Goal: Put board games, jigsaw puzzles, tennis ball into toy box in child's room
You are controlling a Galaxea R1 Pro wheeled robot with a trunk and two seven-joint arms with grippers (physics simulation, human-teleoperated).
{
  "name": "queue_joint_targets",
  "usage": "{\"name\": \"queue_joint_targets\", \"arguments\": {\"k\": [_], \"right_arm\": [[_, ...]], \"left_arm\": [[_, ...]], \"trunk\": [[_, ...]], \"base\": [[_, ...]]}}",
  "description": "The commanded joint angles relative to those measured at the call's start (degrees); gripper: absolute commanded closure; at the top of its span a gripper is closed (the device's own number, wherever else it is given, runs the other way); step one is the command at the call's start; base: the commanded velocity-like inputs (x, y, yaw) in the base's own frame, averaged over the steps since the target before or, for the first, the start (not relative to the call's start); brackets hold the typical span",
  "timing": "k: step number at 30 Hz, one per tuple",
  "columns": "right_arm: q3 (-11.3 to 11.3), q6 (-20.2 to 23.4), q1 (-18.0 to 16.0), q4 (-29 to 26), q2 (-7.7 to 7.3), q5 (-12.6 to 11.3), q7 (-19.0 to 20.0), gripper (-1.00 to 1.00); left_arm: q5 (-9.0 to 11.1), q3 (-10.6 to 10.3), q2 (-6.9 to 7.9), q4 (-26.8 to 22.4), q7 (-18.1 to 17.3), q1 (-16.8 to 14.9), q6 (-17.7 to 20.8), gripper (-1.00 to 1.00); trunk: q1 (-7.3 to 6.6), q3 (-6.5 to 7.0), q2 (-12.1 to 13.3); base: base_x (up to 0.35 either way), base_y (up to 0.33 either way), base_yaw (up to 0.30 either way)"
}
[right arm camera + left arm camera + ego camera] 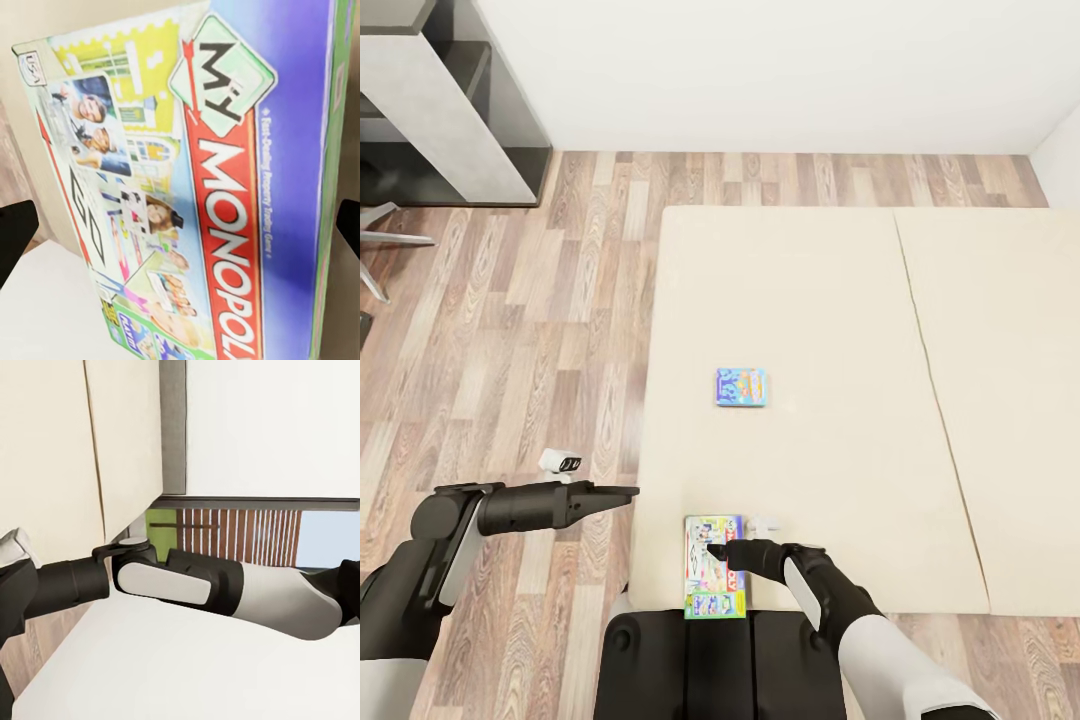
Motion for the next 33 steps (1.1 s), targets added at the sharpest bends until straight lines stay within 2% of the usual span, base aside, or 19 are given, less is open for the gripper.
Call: {"name": "queue_joint_targets", "arguments": {"k": [1,9,15,33], "right_arm": [[0.1,0.5,0.0,-0.1,0.0,-0.6,-0.1,-1.0],[0.0,1.0,0.0,0.0,0.0,-0.7,0.0,-1.0],[0.0,3.1,0.0,0.0,0.0,-0.7,-0.1,-1.0],[0.0,3.7,0.0,0.0,0.0,-0.7,-0.2,-1.0]], "left_arm": [[0.0,0.0,0.02,0.0,-0.2,0.0,0.6,-1.0],[0.0,0.0,0.02,0.0,-0.2,0.0,0.6,-1.0],[0.0,0.0,0.02,-0.1,-0.2,0.0,0.6,-1.0],[0.0,0.1,0.05,0.0,-0.2,0.0,0.6,-1.0]], "trunk": [[0.03,-0.06,-0.1],[0.03,-0.06,-0.1],[0.03,-0.06,-0.1],[0.03,-0.06,-0.1]], "base": [[0.0,0.007,0.0],[0.0,0.003,0.0],[0.0,0.035,0.0],[0.0,0.016,0.0]]}}
